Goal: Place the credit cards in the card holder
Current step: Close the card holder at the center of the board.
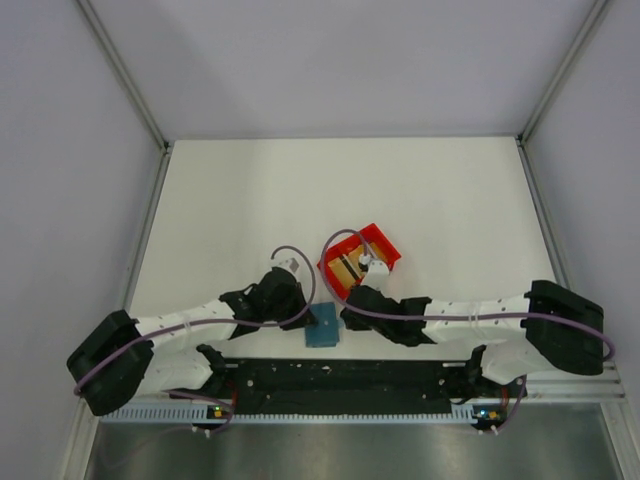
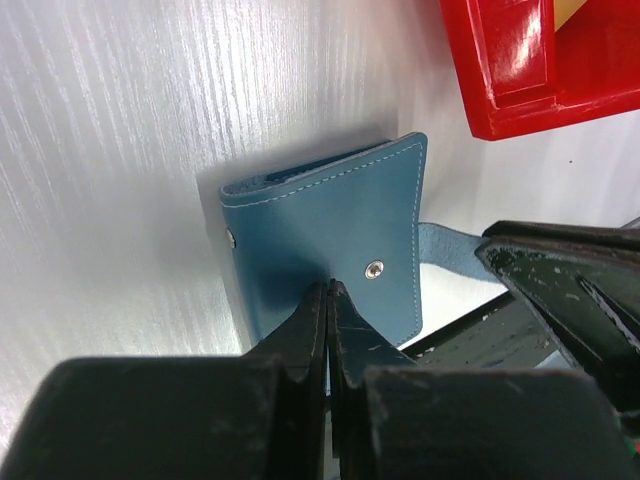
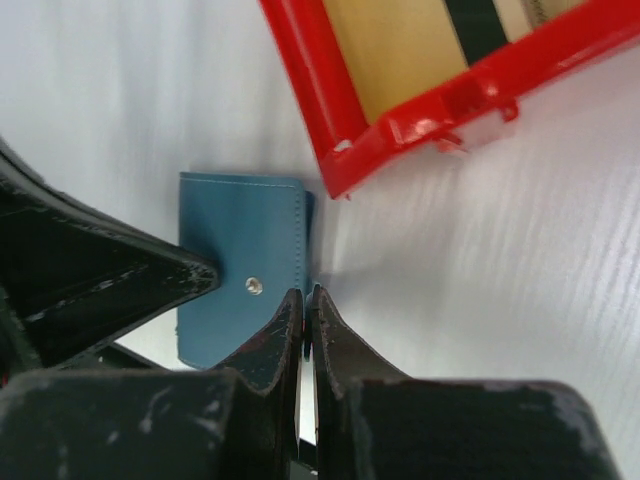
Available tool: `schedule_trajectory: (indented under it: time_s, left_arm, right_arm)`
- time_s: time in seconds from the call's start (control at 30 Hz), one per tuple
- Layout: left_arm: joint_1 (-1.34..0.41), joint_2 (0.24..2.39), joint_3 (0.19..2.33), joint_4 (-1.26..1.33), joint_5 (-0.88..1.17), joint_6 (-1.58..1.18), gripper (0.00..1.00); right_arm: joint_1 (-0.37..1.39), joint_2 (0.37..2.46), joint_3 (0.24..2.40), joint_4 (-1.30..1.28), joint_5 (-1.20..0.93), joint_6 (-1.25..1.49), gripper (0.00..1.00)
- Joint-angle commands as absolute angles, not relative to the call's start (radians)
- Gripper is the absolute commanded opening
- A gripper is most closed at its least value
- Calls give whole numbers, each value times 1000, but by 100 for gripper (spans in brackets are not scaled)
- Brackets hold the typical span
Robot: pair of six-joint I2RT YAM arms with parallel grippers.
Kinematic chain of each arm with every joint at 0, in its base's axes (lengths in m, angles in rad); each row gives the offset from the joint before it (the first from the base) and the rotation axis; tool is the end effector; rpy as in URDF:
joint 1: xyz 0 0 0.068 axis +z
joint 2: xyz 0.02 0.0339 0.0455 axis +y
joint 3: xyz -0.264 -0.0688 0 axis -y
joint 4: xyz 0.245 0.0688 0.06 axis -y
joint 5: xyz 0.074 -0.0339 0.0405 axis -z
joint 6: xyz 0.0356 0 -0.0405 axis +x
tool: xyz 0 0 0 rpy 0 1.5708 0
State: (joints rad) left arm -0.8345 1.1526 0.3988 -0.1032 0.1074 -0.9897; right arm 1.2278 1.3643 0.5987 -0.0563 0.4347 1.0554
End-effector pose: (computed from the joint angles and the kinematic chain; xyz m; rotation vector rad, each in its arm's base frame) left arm 0.1342 -0.1538 0.1481 -0.1526 2.6491 -0.8695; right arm 0.1004 0.2365 0.1675 0.0009 2.3846 0.6306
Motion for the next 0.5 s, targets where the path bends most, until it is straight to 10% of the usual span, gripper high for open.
schedule_trajectory:
  time_s: [0.0,0.23,0.47]
  left_arm:
    - [-839,1193,380,-81,63,-959,0]
    - [-841,1198,373,-71,54,-960,0]
    - [-841,1189,362,-77,48,-966,0]
  right_arm:
    - [1235,1397,684,-17,374,991,0]
    - [1238,1531,791,-40,292,977,2]
    - [1236,1451,766,-28,285,924,37]
